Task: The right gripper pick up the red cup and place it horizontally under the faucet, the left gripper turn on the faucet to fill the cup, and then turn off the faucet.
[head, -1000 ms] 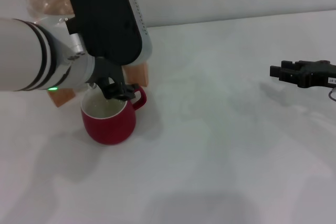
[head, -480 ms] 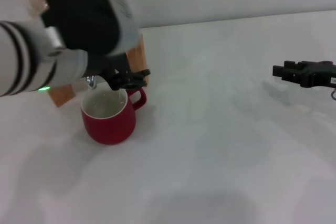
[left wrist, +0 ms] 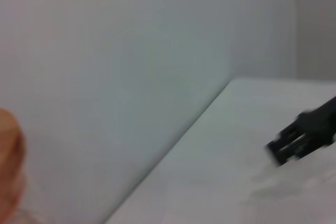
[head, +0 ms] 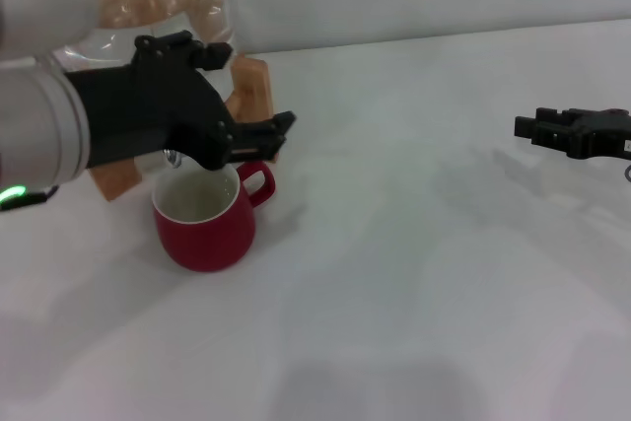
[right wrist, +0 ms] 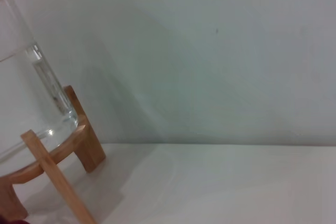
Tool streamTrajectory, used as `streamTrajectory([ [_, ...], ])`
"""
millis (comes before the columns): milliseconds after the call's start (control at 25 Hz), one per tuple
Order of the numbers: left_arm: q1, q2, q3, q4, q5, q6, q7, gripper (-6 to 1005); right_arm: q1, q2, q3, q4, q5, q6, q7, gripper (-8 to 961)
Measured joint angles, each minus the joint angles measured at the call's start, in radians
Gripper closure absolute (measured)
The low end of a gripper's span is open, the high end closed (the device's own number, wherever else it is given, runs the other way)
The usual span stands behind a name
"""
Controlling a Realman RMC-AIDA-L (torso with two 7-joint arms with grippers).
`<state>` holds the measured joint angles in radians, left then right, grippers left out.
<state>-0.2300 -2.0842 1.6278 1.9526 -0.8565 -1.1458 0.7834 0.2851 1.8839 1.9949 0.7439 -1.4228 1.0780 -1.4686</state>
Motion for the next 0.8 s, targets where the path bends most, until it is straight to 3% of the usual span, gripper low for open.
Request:
streamTrajectory([
  [200, 0.092, 0.001, -0.006, 0.043, -0.122, -0.007, 0.019, 123, -0.005, 0.000, 0.024, 0.004, -0.001, 0.003, -0.008, 516],
  [320, 0.212, -0.001, -0.033, 0.060, -0.293, 0.002, 0.060, 123, -0.011, 0.000, 0.039, 0.005, -0.001, 0.005, -0.021, 516],
  [600, 0.439, -0.002, -0.199, -0.054, -0.667, 0.033, 0.216, 123, -0.021, 0.001, 0.055, 0.008, -0.003, 0.007, -0.032, 516],
  [800, 0.506, -0.002, -0.354, -0.162, -0.862, -0.026, 0.324, 123, -0.019, -0.001, 0.056, 0.010, -0.002, 0.007, -0.041, 516],
])
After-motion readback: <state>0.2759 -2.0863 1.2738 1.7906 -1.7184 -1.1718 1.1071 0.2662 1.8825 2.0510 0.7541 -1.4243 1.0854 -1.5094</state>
